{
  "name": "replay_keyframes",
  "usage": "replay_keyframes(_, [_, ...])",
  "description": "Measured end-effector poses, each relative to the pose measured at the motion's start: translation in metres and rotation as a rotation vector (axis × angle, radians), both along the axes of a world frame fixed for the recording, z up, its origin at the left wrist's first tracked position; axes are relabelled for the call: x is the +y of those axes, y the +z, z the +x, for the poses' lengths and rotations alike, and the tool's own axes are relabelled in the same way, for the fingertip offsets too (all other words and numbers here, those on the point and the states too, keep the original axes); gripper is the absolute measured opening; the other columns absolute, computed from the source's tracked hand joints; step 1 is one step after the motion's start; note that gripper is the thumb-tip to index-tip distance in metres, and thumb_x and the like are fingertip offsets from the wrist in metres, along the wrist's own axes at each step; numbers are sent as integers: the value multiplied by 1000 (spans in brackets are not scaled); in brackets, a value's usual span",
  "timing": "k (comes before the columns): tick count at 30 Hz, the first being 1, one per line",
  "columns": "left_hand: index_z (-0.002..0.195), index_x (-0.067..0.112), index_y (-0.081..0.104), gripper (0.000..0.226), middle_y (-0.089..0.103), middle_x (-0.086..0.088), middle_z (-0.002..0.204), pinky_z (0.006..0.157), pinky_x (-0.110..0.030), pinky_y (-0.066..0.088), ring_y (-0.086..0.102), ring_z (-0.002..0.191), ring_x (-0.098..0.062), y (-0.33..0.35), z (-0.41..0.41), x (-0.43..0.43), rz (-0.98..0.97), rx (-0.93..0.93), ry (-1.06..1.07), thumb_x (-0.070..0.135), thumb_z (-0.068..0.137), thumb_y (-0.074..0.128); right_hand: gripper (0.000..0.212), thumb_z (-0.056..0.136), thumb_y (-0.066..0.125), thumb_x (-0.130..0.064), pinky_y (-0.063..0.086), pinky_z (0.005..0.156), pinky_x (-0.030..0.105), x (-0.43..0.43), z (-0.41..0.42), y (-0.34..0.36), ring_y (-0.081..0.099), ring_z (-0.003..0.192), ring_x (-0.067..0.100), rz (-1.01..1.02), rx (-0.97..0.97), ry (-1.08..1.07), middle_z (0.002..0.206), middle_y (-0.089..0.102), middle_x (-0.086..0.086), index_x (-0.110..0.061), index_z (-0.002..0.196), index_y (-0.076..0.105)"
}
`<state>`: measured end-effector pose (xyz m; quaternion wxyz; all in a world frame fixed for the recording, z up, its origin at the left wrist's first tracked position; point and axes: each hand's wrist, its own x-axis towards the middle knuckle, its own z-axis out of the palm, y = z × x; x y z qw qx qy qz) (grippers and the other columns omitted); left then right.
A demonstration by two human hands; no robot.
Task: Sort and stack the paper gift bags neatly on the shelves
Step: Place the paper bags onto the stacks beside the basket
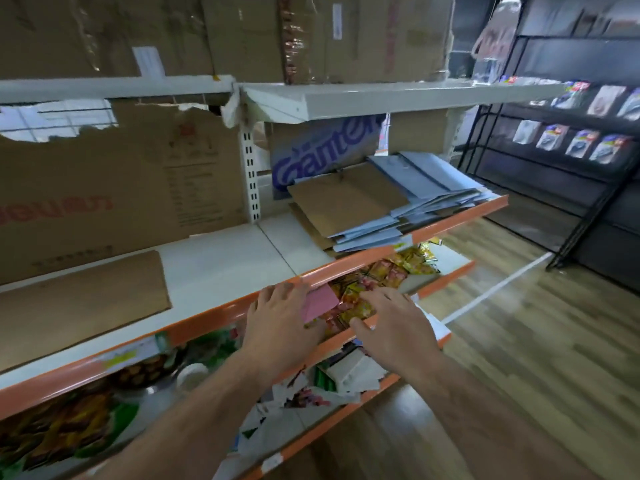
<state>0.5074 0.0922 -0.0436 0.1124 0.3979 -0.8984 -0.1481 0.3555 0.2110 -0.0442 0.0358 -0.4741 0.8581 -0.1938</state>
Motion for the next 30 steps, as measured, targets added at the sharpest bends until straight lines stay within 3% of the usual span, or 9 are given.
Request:
replay_keyframes(13, [153, 34, 27, 70, 29, 6, 159, 119, -47, 20, 19, 146, -23, 0, -192, -18, 4, -10, -130, 60, 93, 50, 38, 94, 54, -44, 45, 97, 32, -1, -165, -4, 51, 120, 15, -66, -69, -116, 128, 57, -10, -31, 130, 59])
replay_keyframes(18, [150, 31, 38, 83, 39, 3, 154, 115, -44, 30, 29, 142, -23, -2, -277, -54, -23, 58, -207, 74, 78, 30, 37, 93, 58, -41, 47, 94, 34, -28, -238, 2, 55, 119, 21, -47, -22, -200, 124, 59, -6, -29, 127, 62])
replay_keyframes(22, [149, 27, 39, 72, 44, -1, 150, 111, -43, 34, 35, 136, -26, 4, -339, -91, -38, 35, -269, 61, 88, 55, 44, 94, 57, -42, 47, 94, 33, -56, -293, 14, 53, 123, 20, -39, -16, -233, 135, 56, -8, -30, 136, 57])
replay_keyframes(26, [141, 24, 46, 68, 52, -3, 136, 100, -40, 43, 50, 123, -27, 10, -385, -116, -104, 21, -303, 62, 84, 50, 44, 95, 56, -40, 44, 81, 27, -83, -338, 20, 56, 120, 19, -64, -4, -242, 137, 56, -8, -32, 138, 55])
replay_keyframes(30, [131, 23, 51, 65, 51, -2, 129, 98, -40, 43, 46, 120, -26, 13, -426, -134, -67, 3, -302, 66, 82, 47, 39, 95, 59, -38, 40, 75, 20, -101, -383, 22, 59, 113, 15, -88, 2, -224, 130, 59, -11, -33, 134, 59])
